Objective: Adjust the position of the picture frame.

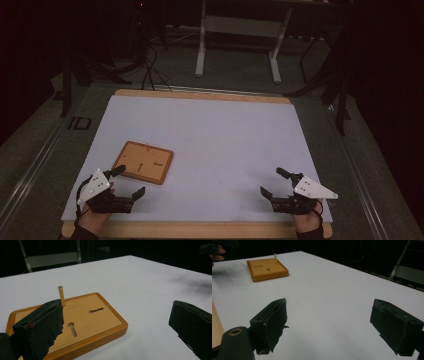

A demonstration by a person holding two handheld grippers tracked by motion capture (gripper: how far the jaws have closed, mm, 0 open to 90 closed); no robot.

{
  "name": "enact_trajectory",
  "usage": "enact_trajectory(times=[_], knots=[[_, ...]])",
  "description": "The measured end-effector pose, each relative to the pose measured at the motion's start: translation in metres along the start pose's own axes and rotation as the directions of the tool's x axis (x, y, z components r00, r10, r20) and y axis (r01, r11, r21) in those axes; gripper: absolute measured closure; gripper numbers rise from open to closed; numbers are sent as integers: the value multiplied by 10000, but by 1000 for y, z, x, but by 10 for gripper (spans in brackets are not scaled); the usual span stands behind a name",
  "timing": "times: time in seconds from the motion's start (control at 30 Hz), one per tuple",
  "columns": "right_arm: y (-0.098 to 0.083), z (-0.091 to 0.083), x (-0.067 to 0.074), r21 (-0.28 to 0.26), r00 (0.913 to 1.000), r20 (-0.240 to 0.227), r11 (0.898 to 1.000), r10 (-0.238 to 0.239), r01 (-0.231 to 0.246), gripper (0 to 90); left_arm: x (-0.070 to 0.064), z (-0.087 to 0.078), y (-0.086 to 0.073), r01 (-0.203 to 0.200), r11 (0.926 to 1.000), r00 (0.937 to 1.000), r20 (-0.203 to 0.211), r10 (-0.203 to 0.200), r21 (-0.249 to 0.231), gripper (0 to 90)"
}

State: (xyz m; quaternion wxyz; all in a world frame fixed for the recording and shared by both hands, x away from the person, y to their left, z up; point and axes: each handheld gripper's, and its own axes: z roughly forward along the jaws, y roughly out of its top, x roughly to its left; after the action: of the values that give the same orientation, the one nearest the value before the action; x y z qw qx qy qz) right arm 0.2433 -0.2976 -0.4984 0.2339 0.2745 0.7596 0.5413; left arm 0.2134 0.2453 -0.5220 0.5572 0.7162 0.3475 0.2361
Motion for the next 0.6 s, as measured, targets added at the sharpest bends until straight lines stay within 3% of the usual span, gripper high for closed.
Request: enact_trajectory(times=[0.1, 0.17, 0.27, 0.33, 0.37, 0.43, 0.5, 0.6], knots=[[0, 0, 0, 22, 10000, 21, 10000, 13, -13, 134, -2, -1, 2, -102, 9999, 9998, 140, 104, -108, 0], [0, 0, 1, -30, 9999, 58, 9999, 113, -113, 128, -7, -4, 6, -264, 9991, 9976, 635, 284, -323, 10], [1, -2, 2, -271, 9999, -21, 9995, 160, -160, 126, -13, -5, 13, -515, 9977, 9953, 803, 549, -437, 13], [2, -3, 3, -364, 9999, 15, 9992, 158, -157, 126, -15, -5, 16, -512, 9978, 9942, 924, 548, -412, 12], [5, -6, 4, -559, 9998, 197, 9984, -26, 37, 127, -17, -4, 23, -349, 9991, 9921, 1198, 376, -242, 12], [6, -7, 4, -687, 9997, 202, 9976, -110, 124, 127, -17, -3, 29, -87, 9999, 9909, 1341, 94, -60, 12], [7, -6, 5, -584, 9990, 387, 9980, -235, 257, 132, -17, -3, 33, -137, 9999, 9933, 1147, 143, -57, 12], [6, -5, 5, -587, 9994, 277, 9980, -210, 226, 133, -15, -4, 38, -51, 9999, 9938, 1107, 64, -121, 12]])
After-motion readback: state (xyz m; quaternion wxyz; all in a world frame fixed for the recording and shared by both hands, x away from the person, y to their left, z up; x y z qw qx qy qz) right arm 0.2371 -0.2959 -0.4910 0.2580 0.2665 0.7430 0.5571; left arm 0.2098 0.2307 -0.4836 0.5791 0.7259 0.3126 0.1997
